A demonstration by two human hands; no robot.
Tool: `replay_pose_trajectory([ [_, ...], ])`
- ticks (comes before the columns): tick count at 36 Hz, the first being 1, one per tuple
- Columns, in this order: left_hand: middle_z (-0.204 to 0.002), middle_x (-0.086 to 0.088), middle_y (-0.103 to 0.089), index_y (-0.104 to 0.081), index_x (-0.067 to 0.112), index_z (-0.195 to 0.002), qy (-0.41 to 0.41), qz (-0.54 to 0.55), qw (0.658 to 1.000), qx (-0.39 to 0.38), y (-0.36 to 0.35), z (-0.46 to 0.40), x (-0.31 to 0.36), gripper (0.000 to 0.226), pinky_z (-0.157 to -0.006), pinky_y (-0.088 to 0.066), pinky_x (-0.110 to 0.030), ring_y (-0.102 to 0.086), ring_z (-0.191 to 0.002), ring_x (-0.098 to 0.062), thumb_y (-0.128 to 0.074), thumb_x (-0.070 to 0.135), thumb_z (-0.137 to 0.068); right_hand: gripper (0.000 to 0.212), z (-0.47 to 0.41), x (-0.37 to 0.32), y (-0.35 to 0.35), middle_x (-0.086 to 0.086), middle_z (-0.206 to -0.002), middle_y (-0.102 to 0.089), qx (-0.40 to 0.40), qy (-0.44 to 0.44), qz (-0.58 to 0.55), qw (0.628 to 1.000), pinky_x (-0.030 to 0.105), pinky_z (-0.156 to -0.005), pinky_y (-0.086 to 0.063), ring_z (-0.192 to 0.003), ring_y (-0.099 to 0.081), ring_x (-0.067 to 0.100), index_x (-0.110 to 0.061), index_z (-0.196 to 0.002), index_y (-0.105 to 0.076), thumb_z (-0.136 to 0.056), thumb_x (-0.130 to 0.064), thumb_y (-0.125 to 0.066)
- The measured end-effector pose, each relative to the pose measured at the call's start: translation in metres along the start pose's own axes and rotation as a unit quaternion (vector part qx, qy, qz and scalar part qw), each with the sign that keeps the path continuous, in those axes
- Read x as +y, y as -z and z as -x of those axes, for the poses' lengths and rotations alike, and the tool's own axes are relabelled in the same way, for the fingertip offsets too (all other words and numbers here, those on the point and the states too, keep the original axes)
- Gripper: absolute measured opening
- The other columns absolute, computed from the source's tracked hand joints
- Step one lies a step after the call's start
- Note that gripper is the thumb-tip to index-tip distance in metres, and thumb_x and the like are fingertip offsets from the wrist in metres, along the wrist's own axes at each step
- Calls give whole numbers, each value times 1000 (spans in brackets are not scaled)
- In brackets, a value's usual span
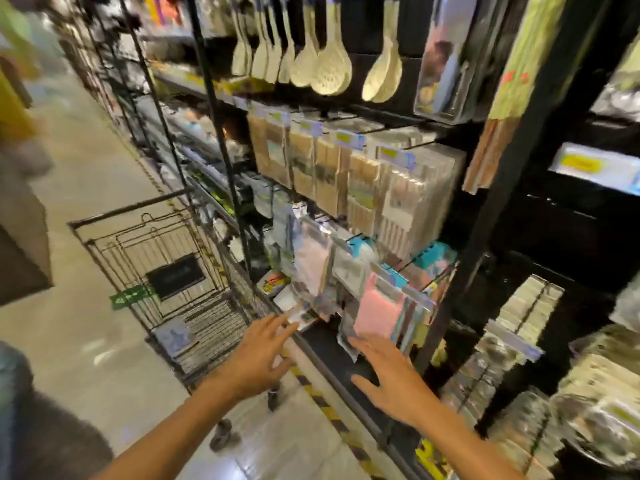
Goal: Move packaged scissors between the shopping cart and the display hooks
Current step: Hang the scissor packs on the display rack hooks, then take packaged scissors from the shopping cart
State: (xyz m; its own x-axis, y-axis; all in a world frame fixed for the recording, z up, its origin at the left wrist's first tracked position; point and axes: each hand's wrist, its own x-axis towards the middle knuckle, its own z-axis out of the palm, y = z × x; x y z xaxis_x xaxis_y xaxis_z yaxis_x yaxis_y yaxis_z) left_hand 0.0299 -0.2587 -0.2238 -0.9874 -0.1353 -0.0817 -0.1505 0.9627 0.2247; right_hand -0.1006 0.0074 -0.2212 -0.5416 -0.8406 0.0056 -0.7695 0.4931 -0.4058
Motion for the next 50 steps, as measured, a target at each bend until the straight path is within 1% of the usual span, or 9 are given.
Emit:
replay_pose_trajectory([
  [6, -165, -9, -28, -27, 23, -160, 142, 13, 990, 0, -20, 85, -115, 81, -122, -24, -48, -28, -150, -37, -46, 56, -89, 68, -74, -77, -82, -9, -162, -22, -113, 69, 40, 990, 29, -122, -15, -152, -17, 18, -33, -156, -23, -98, -48, -55],
  [9, -139, -14, -61, -49, 20, -145, 162, 26, 985, 47, -32, 124, -158, 76, -98, -53, -48, -63, -119, -39, -69, 46, -76, 69, -105, -112, -107, -6, -164, -20, -149, 91, 43, 984, 26, -121, -11, -152, -15, 17, -25, -157, -25, -98, -44, -55],
  [12, -119, -8, -73, -51, 21, -130, 220, 41, 973, 51, -29, 158, -182, 83, -75, -62, -37, -66, -105, -28, -77, 51, -57, 70, -133, -132, -132, -6, -165, -19, -174, 105, 59, 977, 26, -122, -12, -153, -14, 15, -25, -158, -24, -99, -47, -53],
  [16, -124, -13, -71, -51, 19, -132, 283, 67, 956, 24, -57, 183, -226, 97, -78, -61, -48, -72, -105, -38, -96, 47, -50, 68, -167, -148, -159, -7, -165, -21, -219, 114, 61, 967, 25, -121, -13, -153, -15, 15, -26, -157, -26, -99, -46, -55],
  [19, -142, -21, -58, -46, 16, -147, 295, 84, 952, 17, -77, 193, -252, 80, -100, -49, -60, -58, -126, -50, -73, 45, -78, 68, -195, -155, -168, -5, -164, -25, -240, 129, 62, 960, 24, -120, -14, -152, -18, 17, -26, -156, -27, -98, -45, -56],
  [22, -162, -16, -34, -37, 18, -157, 321, 101, 941, 12, -76, 187, -263, 76, -121, -26, -55, -29, -149, -46, -42, 58, -92, 69, -226, -155, -178, -6, -162, -28, -246, 138, 51, 958, 25, -122, -13, -152, -20, 18, -27, -156, -28, -97, -45, -58],
  [26, -171, -2, -4, -9, 29, -163, 348, 91, 933, -30, -75, 157, -279, 71, -128, -6, -44, -2, -158, -31, -42, 52, -104, 69, -271, -145, -191, -3, -156, -37, -247, 145, 30, 958, 24, -122, -17, -147, -28, 17, -21, -154, -36, -93, -41, -62],
  [41, -166, -11, -27, -30, 18, -159, 424, 95, 899, -56, -68, 1, -324, 74, -126, -18, -49, -19, -154, -38, -43, 53, -96, 68, -462, -81, -220, -1, -160, -32, -330, 164, -2, 930, 36, -124, -21, -150, -23, 21, -26, -155, -32, -95, -40, -61],
  [50, -171, -8, -8, -11, 21, -163, 450, 123, 879, -100, -80, -54, -360, 72, -128, -7, -42, -4, -157, -32, -43, 46, -104, 68, -527, -80, -245, 0, -162, -29, -373, 152, 33, 914, 31, -121, -18, -149, -22, 19, -26, -155, -30, -96, -40, -61],
])
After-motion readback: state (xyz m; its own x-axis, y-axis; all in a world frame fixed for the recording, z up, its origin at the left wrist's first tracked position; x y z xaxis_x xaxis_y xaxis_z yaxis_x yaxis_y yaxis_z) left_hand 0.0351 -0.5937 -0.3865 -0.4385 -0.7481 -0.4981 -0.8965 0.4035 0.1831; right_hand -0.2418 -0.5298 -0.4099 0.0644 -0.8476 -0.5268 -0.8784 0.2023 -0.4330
